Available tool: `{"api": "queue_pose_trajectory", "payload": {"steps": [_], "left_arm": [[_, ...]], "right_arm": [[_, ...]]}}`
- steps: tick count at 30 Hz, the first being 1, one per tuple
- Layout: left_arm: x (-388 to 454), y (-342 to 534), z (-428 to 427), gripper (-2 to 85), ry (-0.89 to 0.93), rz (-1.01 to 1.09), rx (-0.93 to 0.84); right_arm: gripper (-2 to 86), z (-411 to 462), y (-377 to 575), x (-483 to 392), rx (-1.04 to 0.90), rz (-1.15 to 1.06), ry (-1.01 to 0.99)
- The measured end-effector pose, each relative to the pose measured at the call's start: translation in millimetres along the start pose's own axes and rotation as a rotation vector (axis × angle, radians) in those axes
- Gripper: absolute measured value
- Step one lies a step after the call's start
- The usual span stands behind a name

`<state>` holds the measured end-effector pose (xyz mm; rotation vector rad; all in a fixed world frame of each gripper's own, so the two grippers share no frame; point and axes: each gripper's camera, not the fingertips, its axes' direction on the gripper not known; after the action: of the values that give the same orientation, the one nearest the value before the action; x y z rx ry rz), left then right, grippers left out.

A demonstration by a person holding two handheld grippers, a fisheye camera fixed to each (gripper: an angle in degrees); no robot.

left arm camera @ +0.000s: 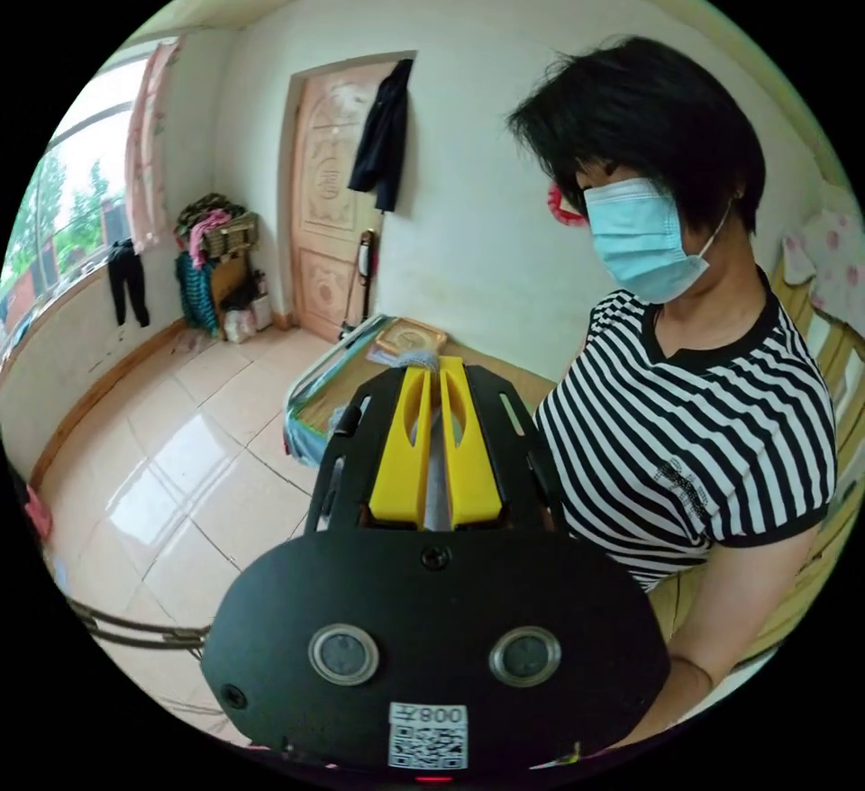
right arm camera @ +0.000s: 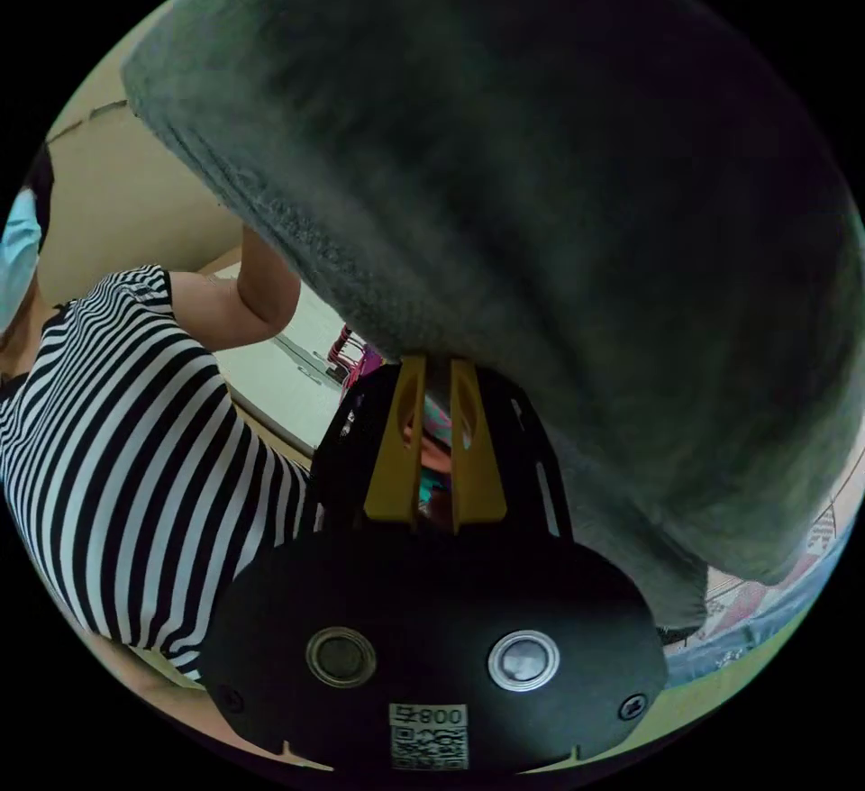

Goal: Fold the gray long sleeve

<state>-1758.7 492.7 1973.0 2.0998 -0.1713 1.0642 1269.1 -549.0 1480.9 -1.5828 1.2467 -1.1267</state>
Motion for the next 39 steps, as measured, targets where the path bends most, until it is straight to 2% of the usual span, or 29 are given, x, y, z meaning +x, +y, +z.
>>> {"api": "queue_pose_trajectory", "payload": {"steps": [11, 18, 23, 27, 31, 35, 39], "left_arm": [[73.2, -67.1, -35.9, 1.9, 0.296, 0.264, 0.11], [139.2, -115.4, -45.2, 1.9, 0.49, 0.418, 0.163], [207.5, -147.3, -46.1, 1.9, 0.553, 0.534, 0.131], [272.1, -174.5, -54.8, 1.9, 0.58, 0.632, 0.115], [327.7, -197.6, -68.4, 1.9, 0.611, 0.713, 0.138], [368.4, -215.2, -75.3, 1.8, 0.652, 0.77, 0.137], [404.3, -232.1, -72.6, 1.8, 0.708, 0.804, 0.11]], "right_arm": [[2.5, -89.1, 53.5, -185.2, 0.311, 0.201, 0.153], [6.1, -145.8, 91.0, -300.6, 0.519, 0.385, 0.514], [10.0, -169.6, 90.0, -371.9, 0.595, 0.372, 0.635], [11.9, -176.1, 88.4, -434.8, 0.608, 0.352, 0.701], [13.4, -171.7, 82.0, -477.8, 0.582, 0.32, 0.671], [14.7, -150.4, 59.2, -520.9, 0.487, 0.251, 0.645], [16.1, -116.2, 24.9, -544.6, 0.306, 0.21, 0.62]]}}
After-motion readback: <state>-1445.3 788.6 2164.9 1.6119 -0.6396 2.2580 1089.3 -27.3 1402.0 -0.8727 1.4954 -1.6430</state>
